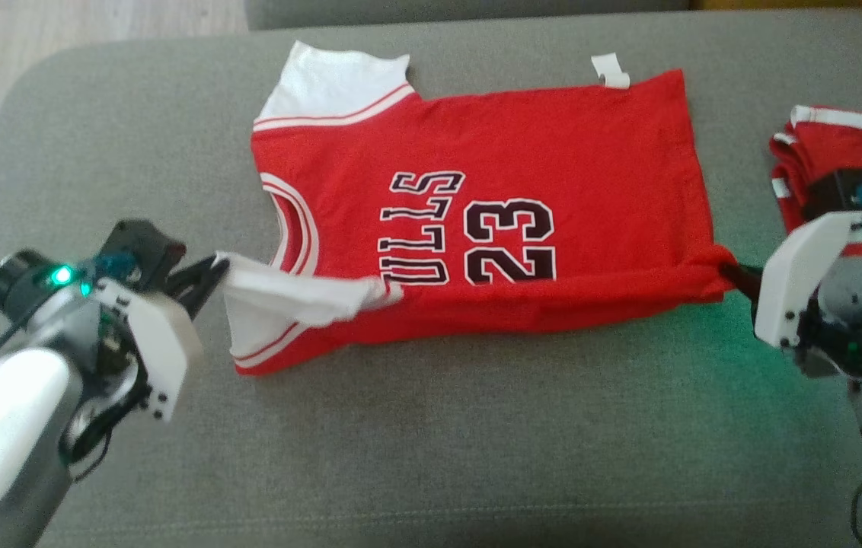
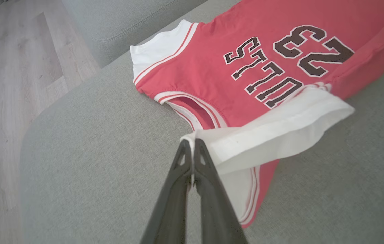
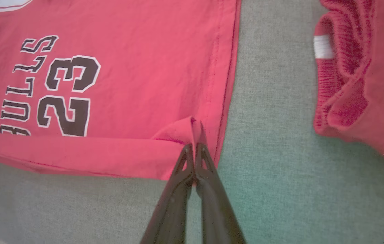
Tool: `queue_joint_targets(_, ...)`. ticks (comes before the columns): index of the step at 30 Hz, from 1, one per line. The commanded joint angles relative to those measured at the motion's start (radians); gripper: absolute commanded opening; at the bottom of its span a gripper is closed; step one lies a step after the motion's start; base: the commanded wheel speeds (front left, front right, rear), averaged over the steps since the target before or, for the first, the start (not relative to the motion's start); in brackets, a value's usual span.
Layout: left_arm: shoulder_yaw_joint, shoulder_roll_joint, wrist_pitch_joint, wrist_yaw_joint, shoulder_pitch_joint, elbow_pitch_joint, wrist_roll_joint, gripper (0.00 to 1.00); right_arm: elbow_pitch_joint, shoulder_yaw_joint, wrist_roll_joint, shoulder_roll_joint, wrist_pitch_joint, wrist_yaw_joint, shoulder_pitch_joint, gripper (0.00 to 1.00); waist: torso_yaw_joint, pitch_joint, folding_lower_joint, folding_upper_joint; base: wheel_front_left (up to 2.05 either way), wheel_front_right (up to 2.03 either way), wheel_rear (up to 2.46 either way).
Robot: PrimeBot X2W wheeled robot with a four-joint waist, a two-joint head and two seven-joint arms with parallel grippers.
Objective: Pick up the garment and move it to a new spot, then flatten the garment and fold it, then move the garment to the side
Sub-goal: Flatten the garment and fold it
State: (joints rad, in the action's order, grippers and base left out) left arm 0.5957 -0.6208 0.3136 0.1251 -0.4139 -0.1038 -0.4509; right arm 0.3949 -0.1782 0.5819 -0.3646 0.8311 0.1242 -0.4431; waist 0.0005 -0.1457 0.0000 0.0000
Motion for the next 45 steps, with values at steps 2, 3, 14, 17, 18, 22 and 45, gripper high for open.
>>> queue_joint_targets(2, -0.019, -0.027, -0.017, 0.005, -0.115, -0.020, -0.003, 0.00, -0.011, -0.012, -0.019, -0.003, -0.001, 0.007, -0.073, 0.00, -0.009, -0.040, 0.0000, 0.0000, 0.00, 0.00, 0.00)
queue_joint_targets(3, -0.019, -0.027, -0.017, 0.005, -0.115, -0.020, -0.003, 0.00, -0.011, -0.012, -0.019, -0.003, -0.001, 0.007, -0.073, 0.00, -0.009, -0.040, 0.0000, 0.0000, 0.00, 0.00, 0.00)
queue_joint_targets(14, 0.089, -0.007, -0.088, 0.005, -0.297, -0.187, -0.032, 0.00, 0.088, -0.040, -0.040, 0.016, -0.053, 0.007, -0.187, 0.00, -0.017, -0.099, 0.0000, 0.0000, 0.00, 0.00, 0.00)
queue_joint_targets(17, 0.093, 0.003, -0.113, 0.005, -0.326, -0.231, -0.027, 0.00, 0.101, -0.055, -0.047, 0.014, -0.097, 0.007, -0.206, 1.00, -0.020, -0.105, 0.0000, 0.0000, 0.00, 0.00, 0.00)
queue_joint_targets(18, 0.090, 0.010, -0.125, -0.002, -0.334, -0.247, -0.024, 0.00, 0.107, -0.056, -0.044, 0.017, -0.115, 0.007, -0.212, 1.00, -0.021, -0.106, 0.0000, 0.0000, 0.00, 0.00, 0.00)
queue_joint_targets(22, 0.061, 0.055, -0.210, -0.063, -0.370, -0.321, -0.010, 1.00, 0.109, -0.062, -0.040, 0.030, -0.270, 0.007, -0.245, 1.00, -0.025, -0.105, 0.0000, 0.0000, 0.00, 0.00, 0.00)
queue_joint_targets(45, -0.237, 0.393, -0.575, -0.393, 0.076, -0.039, 0.020, 1.00, -0.116, 0.101, -0.364, 0.173, -1.060, 0.007, 0.135, 1.00, 0.003, 0.080, 0.0000, 0.0000, 0.00, 0.00, 0.00)
